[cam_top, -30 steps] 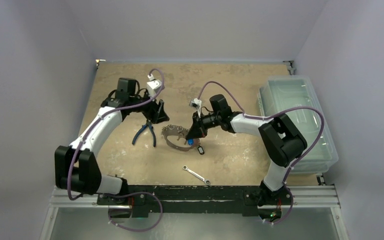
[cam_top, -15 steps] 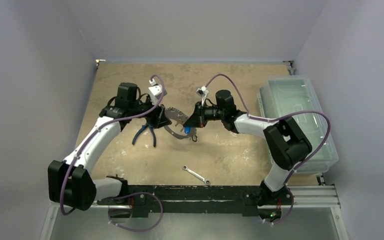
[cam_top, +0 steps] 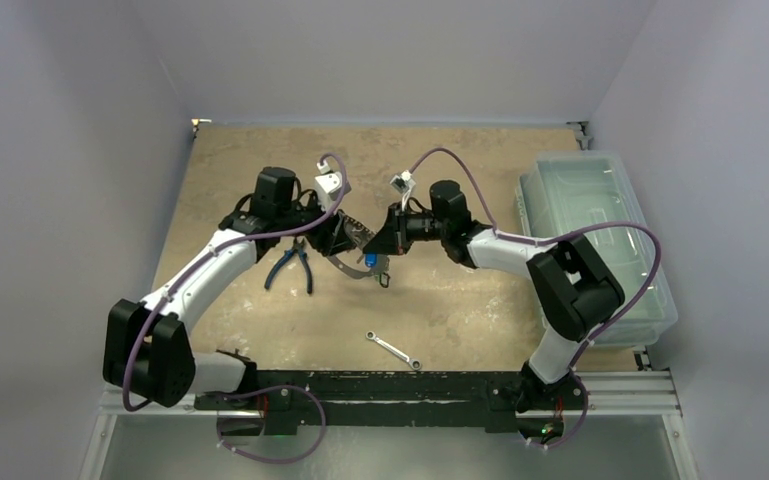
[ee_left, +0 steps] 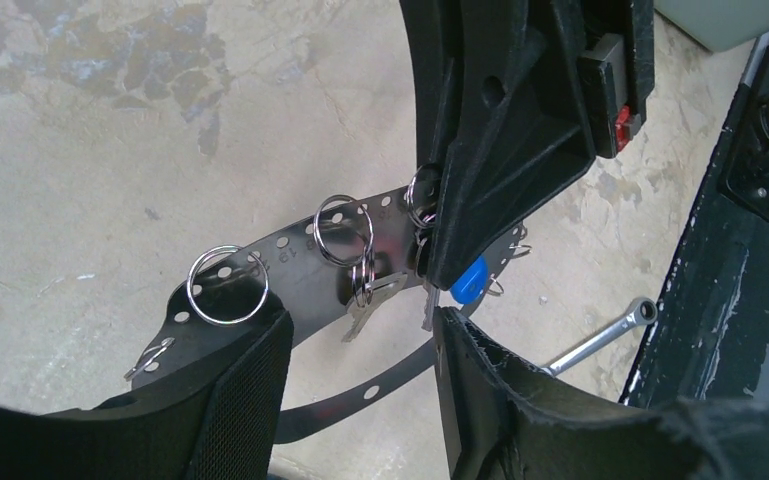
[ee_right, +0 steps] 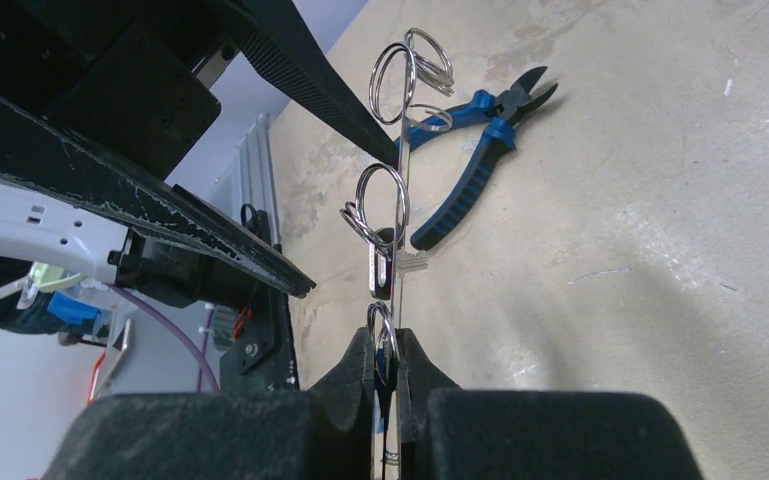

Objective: Remove the keys from the keyring

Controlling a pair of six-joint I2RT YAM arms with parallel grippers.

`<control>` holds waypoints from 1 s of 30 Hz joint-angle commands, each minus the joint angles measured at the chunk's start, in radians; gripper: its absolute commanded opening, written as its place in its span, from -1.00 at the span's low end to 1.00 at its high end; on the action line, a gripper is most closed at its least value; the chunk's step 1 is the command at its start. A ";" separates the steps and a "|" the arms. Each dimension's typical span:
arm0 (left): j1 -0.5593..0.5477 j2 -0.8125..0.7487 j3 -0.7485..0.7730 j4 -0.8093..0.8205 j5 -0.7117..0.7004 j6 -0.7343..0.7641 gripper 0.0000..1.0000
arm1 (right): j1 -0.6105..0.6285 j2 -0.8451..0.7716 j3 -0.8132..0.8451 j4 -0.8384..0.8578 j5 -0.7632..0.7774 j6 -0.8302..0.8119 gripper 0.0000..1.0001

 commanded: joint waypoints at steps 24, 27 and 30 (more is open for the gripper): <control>-0.033 0.042 0.108 -0.086 -0.002 0.114 -1.00 | 0.000 -0.069 -0.046 0.053 -0.048 -0.049 -0.50; -0.034 0.067 0.157 -0.177 0.019 0.192 -1.00 | -0.011 -0.080 -0.034 0.001 -0.072 -0.113 0.01; -0.034 0.084 0.195 -0.252 0.023 0.267 -1.00 | -0.034 -0.094 -0.009 -0.079 -0.106 -0.192 0.26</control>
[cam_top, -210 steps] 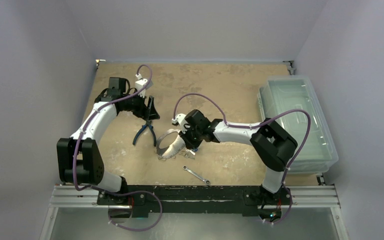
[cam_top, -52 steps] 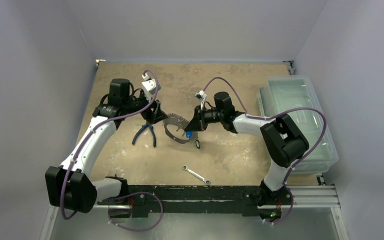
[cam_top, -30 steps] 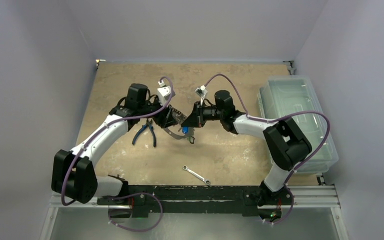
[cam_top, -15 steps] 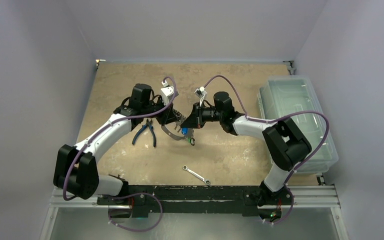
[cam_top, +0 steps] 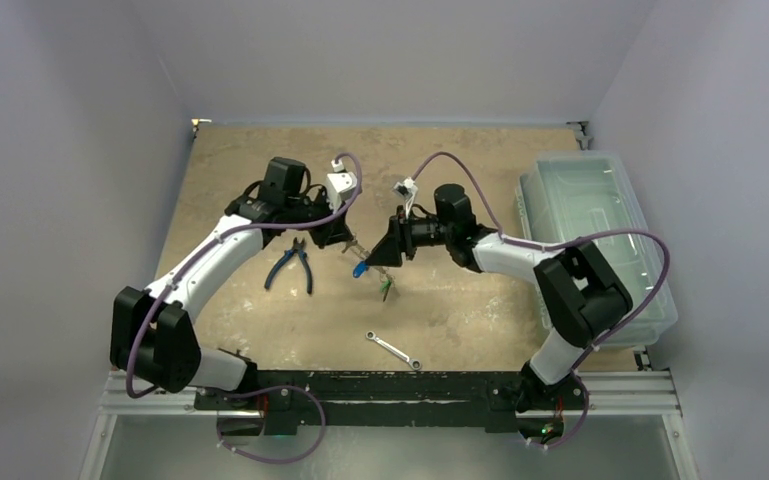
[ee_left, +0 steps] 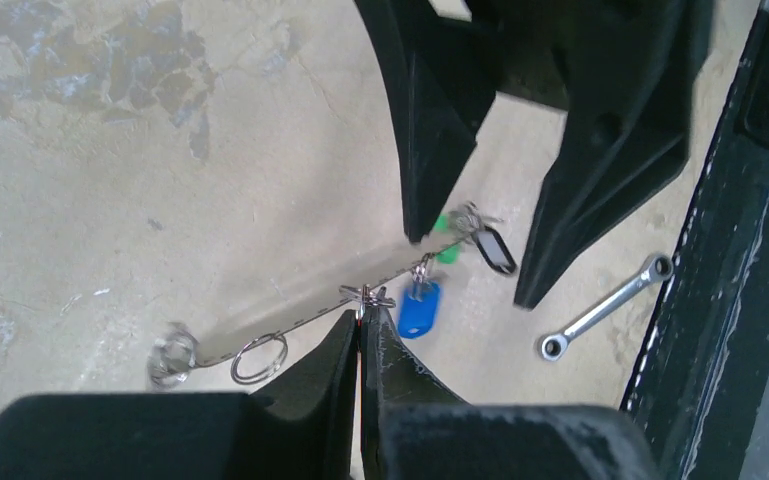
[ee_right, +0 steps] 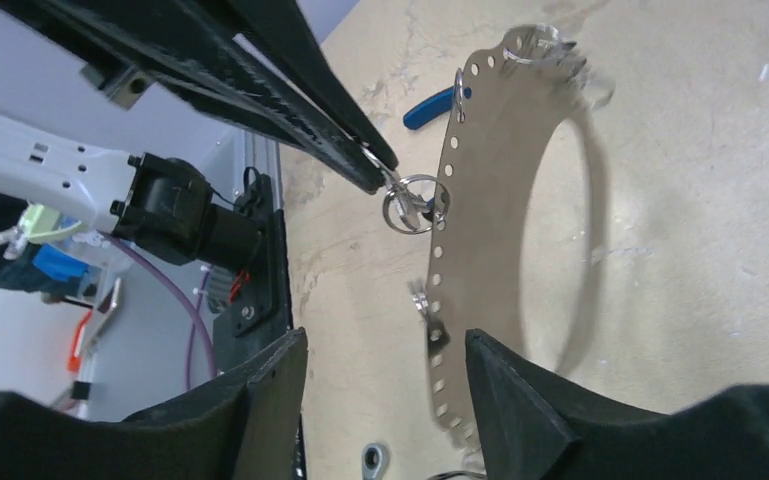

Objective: Remove the keys from the keyring

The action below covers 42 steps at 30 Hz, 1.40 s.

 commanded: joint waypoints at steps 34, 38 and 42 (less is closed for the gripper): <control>-0.289 0.057 0.336 -0.607 -0.313 0.811 -1.00 | -0.095 -0.038 0.146 -0.166 -0.233 -0.386 -0.19; -0.335 0.055 0.366 -0.671 -0.363 0.945 -1.00 | -0.081 -0.037 0.144 -0.117 -0.243 -0.361 -0.20; -0.368 0.003 0.313 -0.609 -0.432 1.067 -1.00 | -0.044 -0.046 0.138 -0.118 -0.238 -0.385 -0.19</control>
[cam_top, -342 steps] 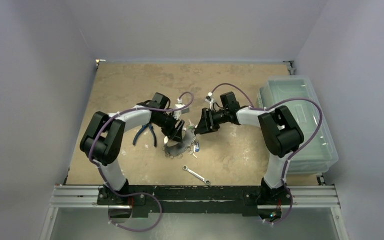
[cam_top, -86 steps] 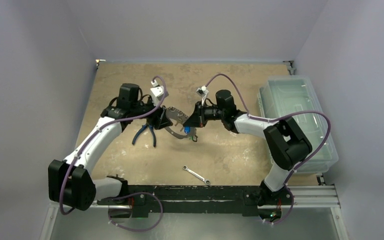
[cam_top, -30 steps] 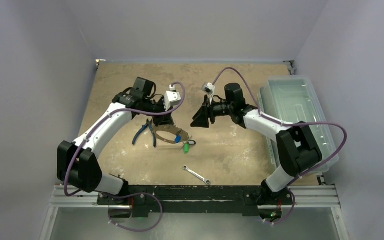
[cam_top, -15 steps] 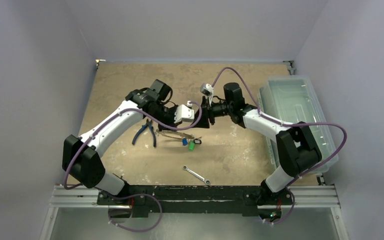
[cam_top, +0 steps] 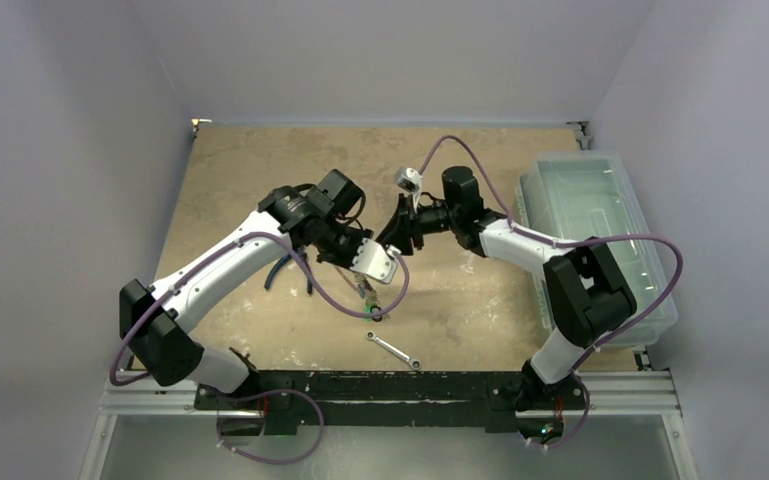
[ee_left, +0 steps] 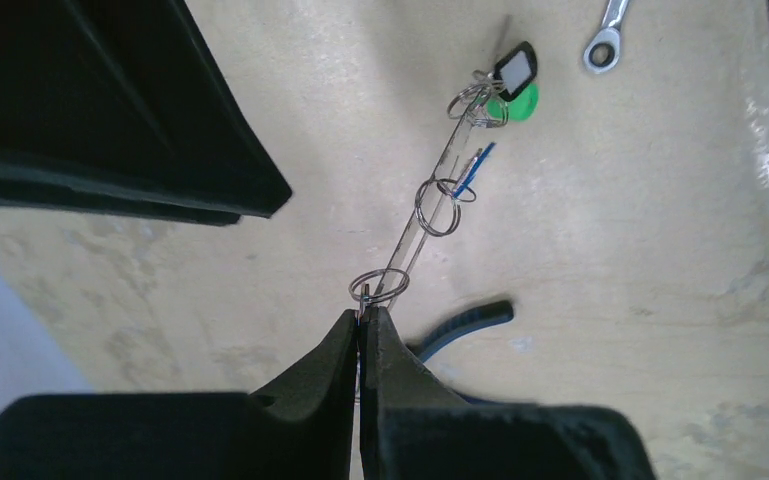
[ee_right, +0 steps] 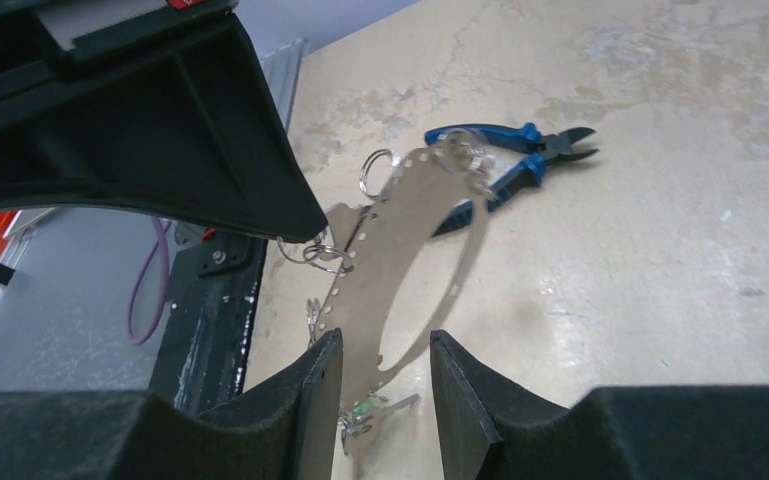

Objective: Remove the keys from the keyring

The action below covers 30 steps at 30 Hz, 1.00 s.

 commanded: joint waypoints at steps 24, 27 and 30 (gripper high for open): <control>-0.076 -0.341 -0.326 0.405 -0.069 0.285 -1.00 | 0.135 -0.029 0.073 -0.021 -0.022 -0.134 -0.13; -0.075 -0.340 -0.321 0.403 -0.065 0.269 -1.00 | 0.135 -0.029 0.090 -0.052 -0.016 -0.167 -0.13; -0.076 -0.335 -0.308 0.397 -0.054 0.252 -1.00 | 0.136 -0.031 0.132 -0.153 -0.016 -0.249 -0.14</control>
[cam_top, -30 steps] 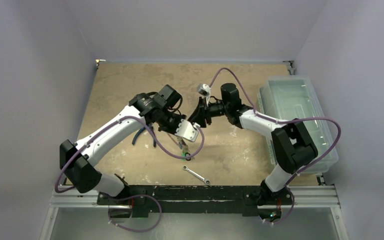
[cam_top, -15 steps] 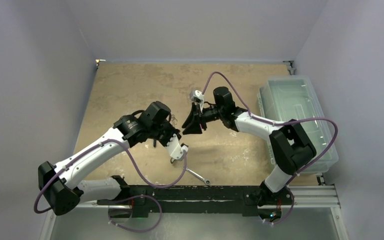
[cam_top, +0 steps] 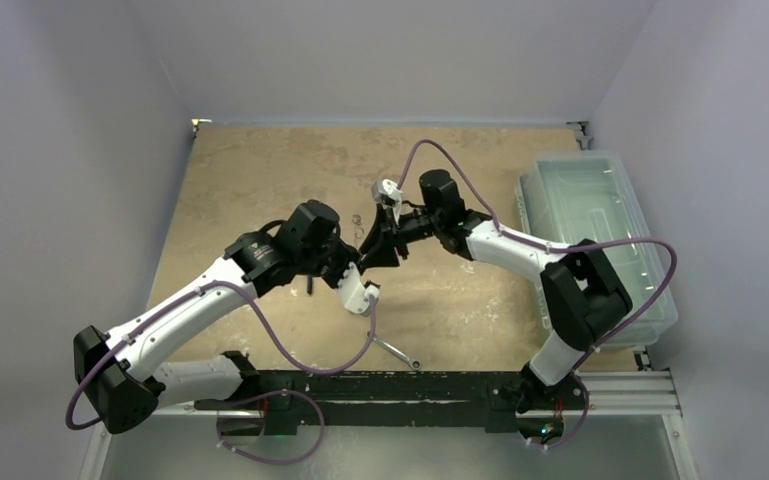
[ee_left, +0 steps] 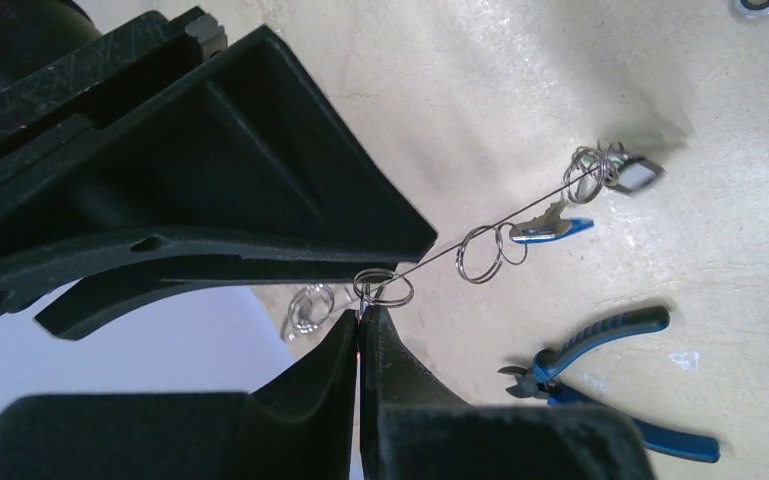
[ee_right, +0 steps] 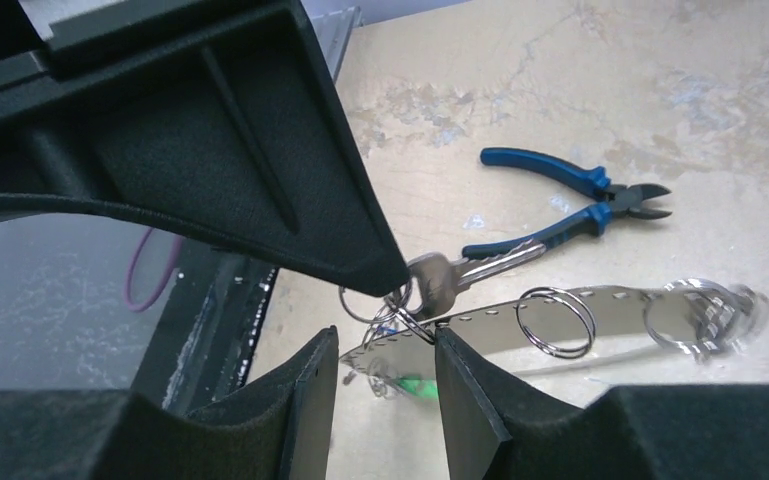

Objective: Remove the keys from the keyring

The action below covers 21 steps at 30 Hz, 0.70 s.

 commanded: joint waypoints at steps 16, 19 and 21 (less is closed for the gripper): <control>-0.006 -0.011 0.018 0.036 0.059 -0.020 -1.00 | -0.014 -0.049 0.226 -0.507 -0.001 -0.485 -0.09; -0.006 -0.010 0.022 0.038 0.066 -0.025 -1.00 | 0.012 -0.038 0.232 -0.521 0.000 -0.511 -0.08; -0.006 -0.011 0.019 0.040 0.071 -0.024 -1.00 | 0.018 -0.029 0.233 -0.507 -0.005 -0.501 -0.08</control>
